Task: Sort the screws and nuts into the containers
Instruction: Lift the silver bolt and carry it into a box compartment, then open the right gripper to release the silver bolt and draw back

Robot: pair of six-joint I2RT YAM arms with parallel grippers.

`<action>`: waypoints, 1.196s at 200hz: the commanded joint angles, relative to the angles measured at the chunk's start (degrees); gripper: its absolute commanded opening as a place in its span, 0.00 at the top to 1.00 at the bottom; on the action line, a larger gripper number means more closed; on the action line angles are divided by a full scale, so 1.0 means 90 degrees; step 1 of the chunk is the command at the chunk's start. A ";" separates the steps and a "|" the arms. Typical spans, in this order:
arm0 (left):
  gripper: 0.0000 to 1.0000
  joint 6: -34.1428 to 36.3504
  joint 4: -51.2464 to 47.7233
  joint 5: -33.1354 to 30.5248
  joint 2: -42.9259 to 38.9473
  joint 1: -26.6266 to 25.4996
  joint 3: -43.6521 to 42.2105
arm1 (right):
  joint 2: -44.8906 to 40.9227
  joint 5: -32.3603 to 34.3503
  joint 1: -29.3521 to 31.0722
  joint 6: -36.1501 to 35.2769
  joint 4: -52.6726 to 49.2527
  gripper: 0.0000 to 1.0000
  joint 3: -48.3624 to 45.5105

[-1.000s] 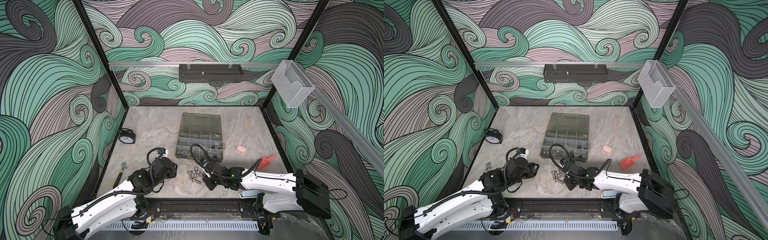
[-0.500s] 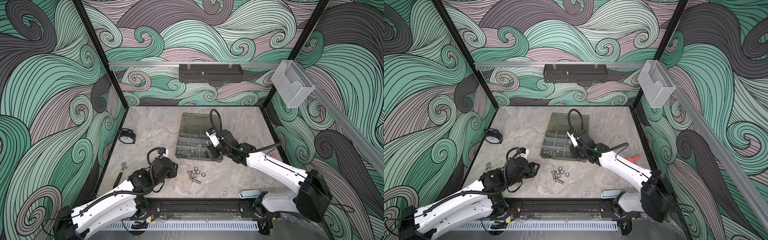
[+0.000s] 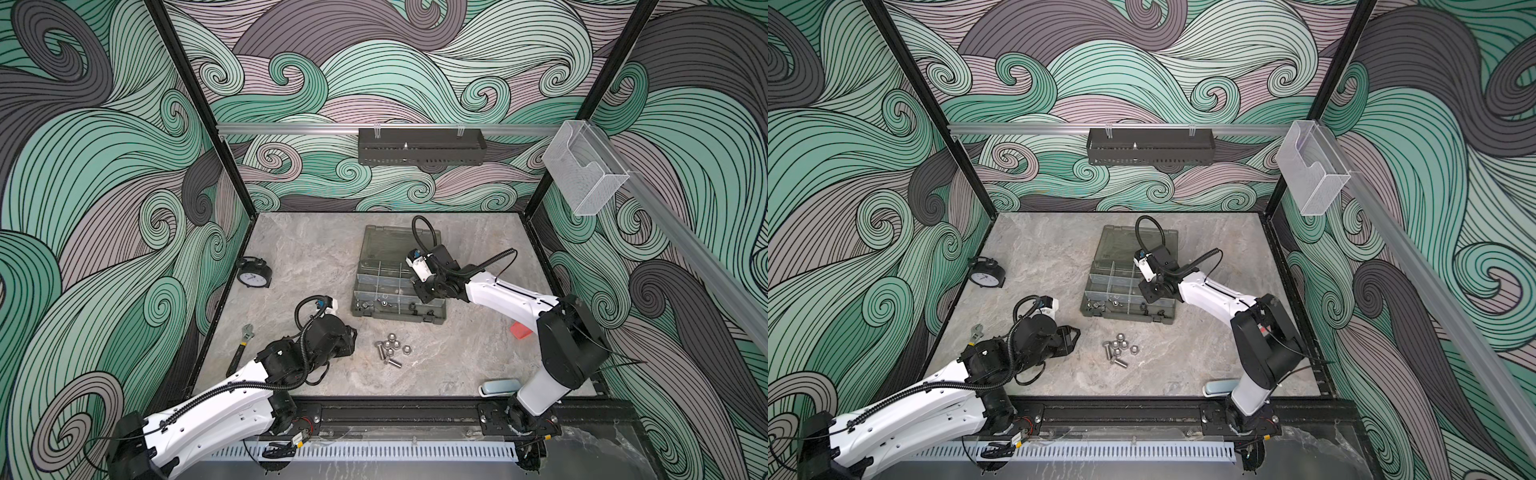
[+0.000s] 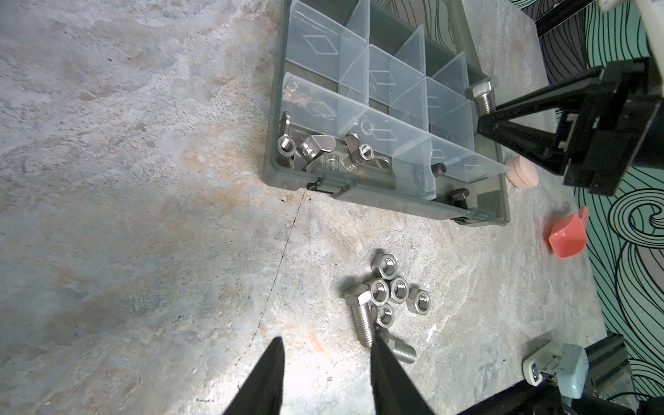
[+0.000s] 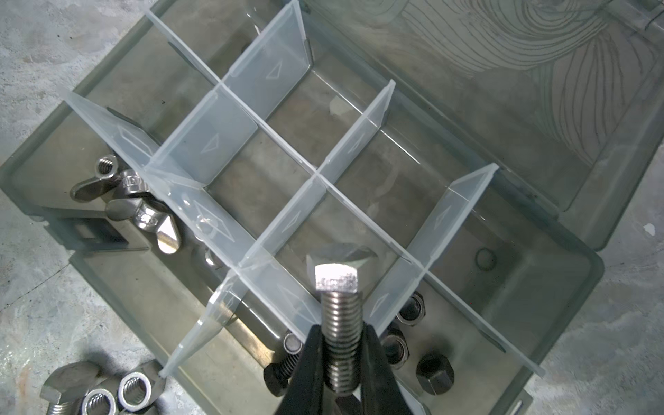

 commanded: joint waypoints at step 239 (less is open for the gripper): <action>0.57 -0.0150 0.0927 0.0834 0.1709 -0.0238 0.0301 | -0.4419 0.0065 -0.0017 0.1851 -0.1381 0.60 -0.2598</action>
